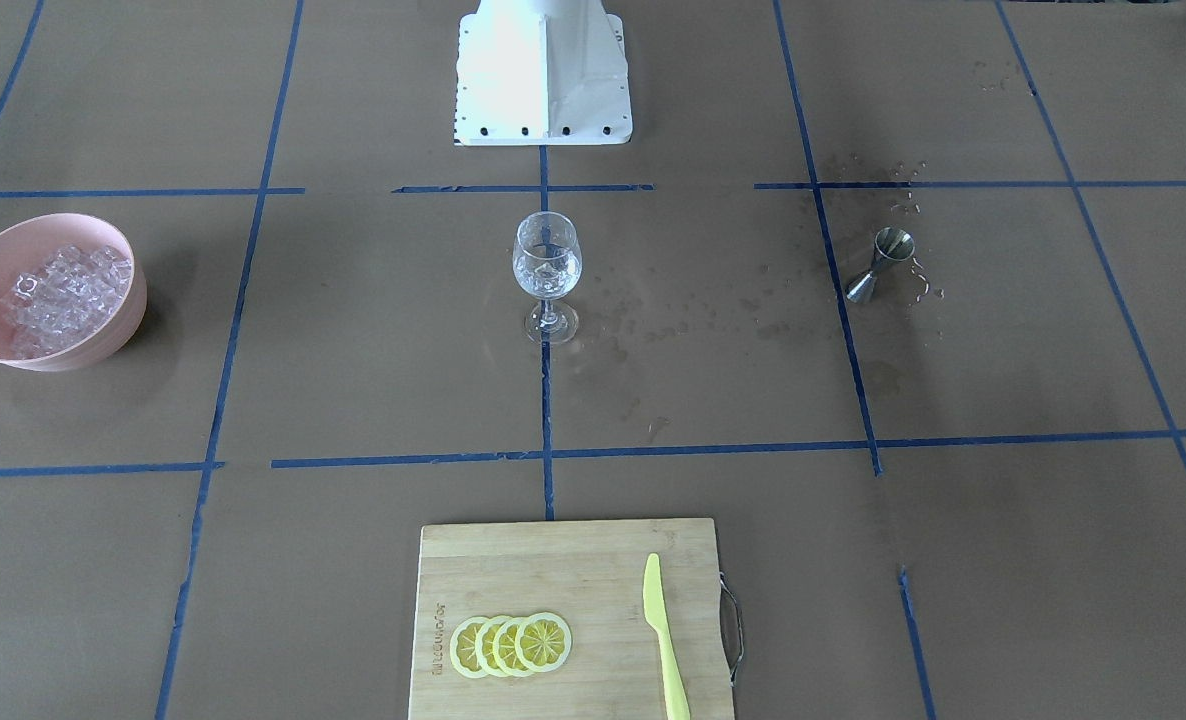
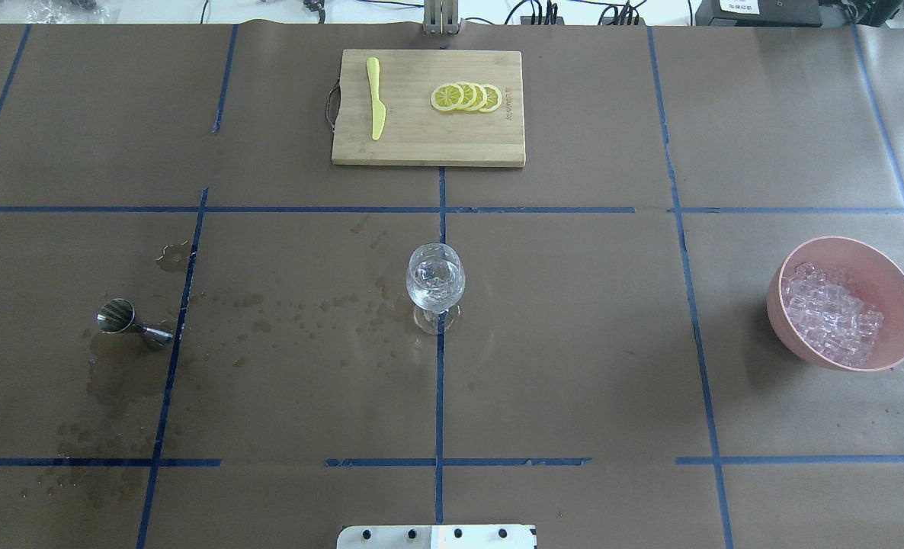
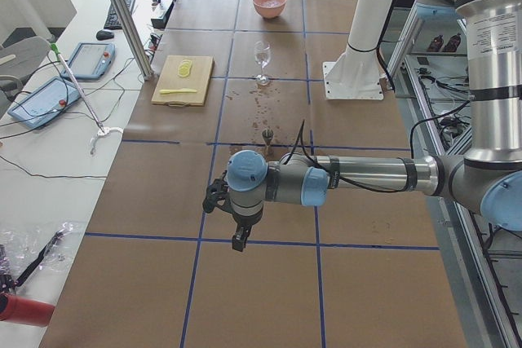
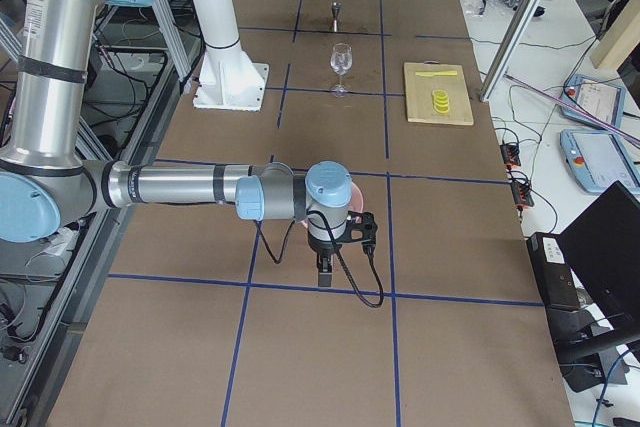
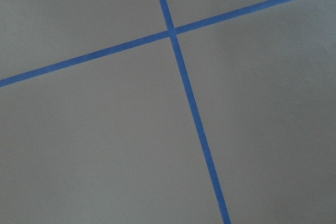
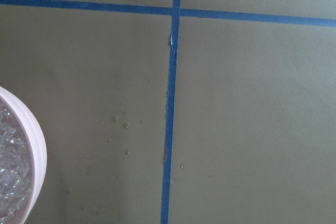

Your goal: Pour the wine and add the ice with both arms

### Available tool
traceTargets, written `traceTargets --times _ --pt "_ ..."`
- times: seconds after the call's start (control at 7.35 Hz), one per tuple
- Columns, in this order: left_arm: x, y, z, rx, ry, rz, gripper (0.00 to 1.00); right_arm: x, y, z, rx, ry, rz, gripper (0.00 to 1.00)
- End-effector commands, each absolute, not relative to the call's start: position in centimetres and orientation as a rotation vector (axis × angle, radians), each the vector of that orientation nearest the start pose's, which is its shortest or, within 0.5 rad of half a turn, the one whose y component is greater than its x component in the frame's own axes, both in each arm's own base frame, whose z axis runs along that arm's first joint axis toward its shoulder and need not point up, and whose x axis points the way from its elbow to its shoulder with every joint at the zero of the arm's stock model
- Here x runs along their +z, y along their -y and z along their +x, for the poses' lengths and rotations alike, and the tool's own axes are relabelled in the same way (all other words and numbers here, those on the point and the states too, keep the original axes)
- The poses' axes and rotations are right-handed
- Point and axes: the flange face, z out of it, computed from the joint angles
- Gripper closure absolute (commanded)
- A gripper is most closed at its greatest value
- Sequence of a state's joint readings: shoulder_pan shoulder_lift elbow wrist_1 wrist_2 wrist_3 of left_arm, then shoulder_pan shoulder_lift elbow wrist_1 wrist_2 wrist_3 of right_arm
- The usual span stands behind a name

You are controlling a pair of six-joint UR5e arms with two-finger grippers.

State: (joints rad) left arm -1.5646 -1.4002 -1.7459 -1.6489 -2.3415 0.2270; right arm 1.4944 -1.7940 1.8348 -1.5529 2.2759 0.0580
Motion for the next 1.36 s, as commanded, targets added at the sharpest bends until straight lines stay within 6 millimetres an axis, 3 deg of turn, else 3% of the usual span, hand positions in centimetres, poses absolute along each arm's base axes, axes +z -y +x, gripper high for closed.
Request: traceTargets --times 0.0,1.22 --pt "63.90 42.82 -6.12 0.256 -0.759 0.171 0.00 63.43 40.20 3.81 -0.033 0.706 0.000 0.00" --pt "63.02 42.97 -6.15 0.262 -0.761 0.189 0.00 63.74 39.64 3.84 -0.030 0.707 -0.008 0.00"
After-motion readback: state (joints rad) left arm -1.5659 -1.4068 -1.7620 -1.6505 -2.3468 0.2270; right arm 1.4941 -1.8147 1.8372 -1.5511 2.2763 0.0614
